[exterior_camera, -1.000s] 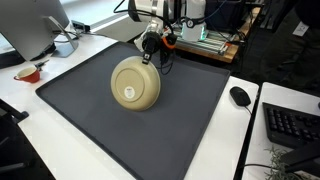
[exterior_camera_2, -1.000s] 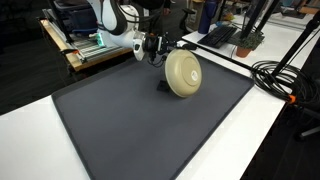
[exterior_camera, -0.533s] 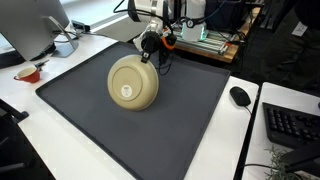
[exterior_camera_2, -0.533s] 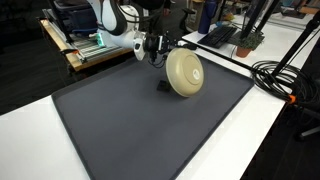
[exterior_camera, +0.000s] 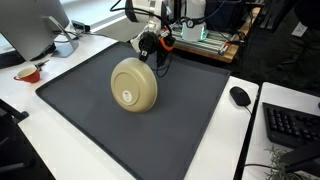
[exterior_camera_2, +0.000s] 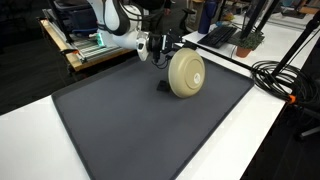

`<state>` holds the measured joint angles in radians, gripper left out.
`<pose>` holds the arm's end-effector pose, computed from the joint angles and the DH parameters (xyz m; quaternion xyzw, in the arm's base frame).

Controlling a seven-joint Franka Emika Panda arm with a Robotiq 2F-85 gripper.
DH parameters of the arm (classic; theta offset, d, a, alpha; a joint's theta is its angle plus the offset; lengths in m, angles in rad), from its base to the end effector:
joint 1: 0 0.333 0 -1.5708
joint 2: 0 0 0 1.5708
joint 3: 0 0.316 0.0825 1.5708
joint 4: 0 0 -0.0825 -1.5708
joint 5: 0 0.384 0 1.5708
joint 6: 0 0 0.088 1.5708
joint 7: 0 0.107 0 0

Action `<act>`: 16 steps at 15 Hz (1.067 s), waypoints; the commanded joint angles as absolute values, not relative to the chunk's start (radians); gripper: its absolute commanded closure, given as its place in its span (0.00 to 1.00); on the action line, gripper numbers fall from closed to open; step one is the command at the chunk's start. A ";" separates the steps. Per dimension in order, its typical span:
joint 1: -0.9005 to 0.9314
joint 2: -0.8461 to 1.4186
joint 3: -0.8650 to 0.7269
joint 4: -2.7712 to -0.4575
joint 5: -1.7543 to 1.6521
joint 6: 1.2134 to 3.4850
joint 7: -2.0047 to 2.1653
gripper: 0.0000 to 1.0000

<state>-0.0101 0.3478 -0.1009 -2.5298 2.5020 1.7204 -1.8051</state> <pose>0.4667 0.0009 0.1718 -0.6582 0.2115 -0.4822 0.5382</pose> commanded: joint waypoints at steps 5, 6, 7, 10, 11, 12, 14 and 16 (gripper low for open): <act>0.004 0.341 -0.096 -2.543 2.527 1.804 -1.751 0.10; 0.007 0.328 -0.096 -2.551 2.522 1.838 -1.735 0.04; 0.011 0.318 -0.096 -2.557 2.524 1.865 -1.726 0.01; 0.026 0.293 -0.094 -2.566 2.542 1.936 -1.737 0.36; 0.018 0.284 -0.106 -2.567 2.520 1.937 -1.736 0.42; -0.023 0.269 -0.078 -2.573 2.512 1.933 -1.756 0.49; 0.006 0.243 -0.112 -2.584 2.516 1.930 -1.753 0.64; 0.007 0.208 -0.116 -2.600 2.517 1.952 -1.750 0.78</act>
<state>0.0070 0.2905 -0.1090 -2.5504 2.5057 1.9169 -1.7425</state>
